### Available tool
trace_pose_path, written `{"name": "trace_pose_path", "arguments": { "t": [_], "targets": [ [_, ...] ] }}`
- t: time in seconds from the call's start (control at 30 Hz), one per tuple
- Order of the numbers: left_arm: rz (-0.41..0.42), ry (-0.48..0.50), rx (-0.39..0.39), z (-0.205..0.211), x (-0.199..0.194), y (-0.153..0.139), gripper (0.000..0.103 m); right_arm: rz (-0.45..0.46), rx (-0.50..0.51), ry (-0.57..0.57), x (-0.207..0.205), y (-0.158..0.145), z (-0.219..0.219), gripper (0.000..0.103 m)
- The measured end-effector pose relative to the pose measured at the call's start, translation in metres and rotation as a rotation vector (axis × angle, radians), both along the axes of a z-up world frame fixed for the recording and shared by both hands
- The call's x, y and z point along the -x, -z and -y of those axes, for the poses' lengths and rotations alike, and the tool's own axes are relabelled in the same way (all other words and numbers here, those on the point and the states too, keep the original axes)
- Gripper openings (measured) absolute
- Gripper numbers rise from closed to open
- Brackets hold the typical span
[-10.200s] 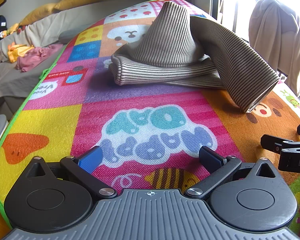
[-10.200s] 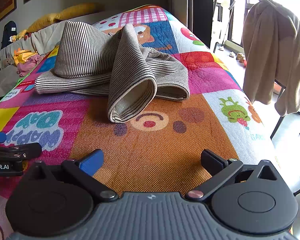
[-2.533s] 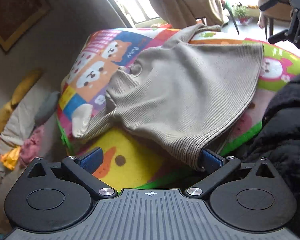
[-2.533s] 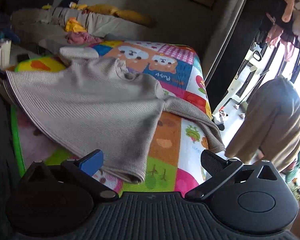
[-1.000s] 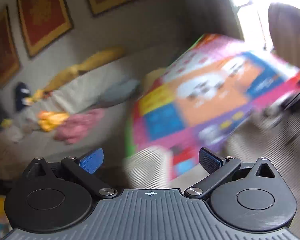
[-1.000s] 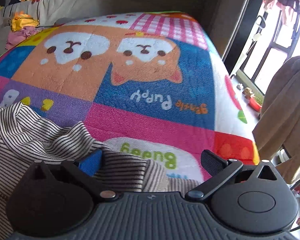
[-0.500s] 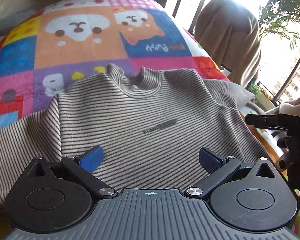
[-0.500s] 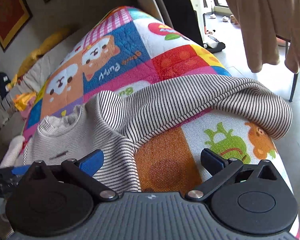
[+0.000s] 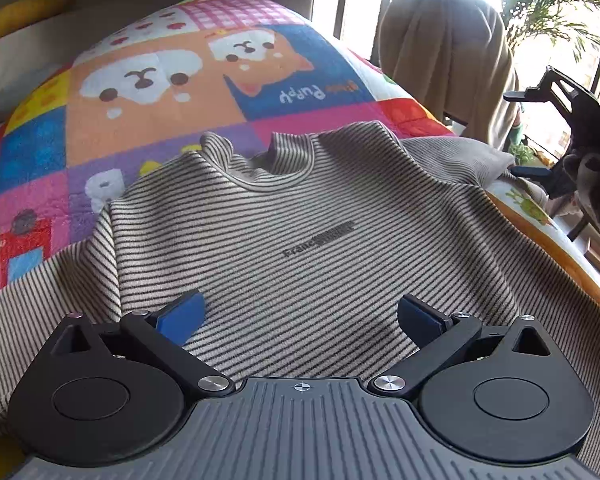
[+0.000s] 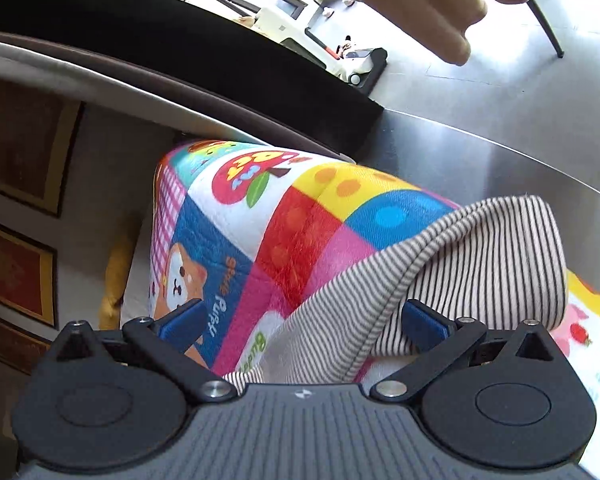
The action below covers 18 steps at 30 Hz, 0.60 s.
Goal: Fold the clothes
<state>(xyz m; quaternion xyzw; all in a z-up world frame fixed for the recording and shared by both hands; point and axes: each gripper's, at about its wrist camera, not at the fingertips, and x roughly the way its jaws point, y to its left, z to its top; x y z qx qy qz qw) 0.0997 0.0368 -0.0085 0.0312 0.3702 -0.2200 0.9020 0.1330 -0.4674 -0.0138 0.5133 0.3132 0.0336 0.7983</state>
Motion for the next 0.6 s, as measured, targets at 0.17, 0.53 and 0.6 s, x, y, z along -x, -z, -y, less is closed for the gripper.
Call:
{"name": "trace_pose_path", "arguments": {
  "t": [0.17, 0.53, 0.6],
  "targets": [
    [0.007, -0.003, 0.016, -0.002, 0.0, 0.0, 0.103, 0.008, -0.004, 0.01, -0.035, 0.02, 0.012, 0.103],
    [0.022, -0.01, 0.026, -0.004, 0.003, 0.0, 0.103, 0.598, 0.074, -0.721, -0.009, -0.119, -0.162, 0.103],
    [0.02, -0.013, 0.049, -0.007, 0.004, 0.0, 0.103, 0.611, 0.263, -0.809, 0.014, -0.126, -0.193, 0.103]
  ]
}}
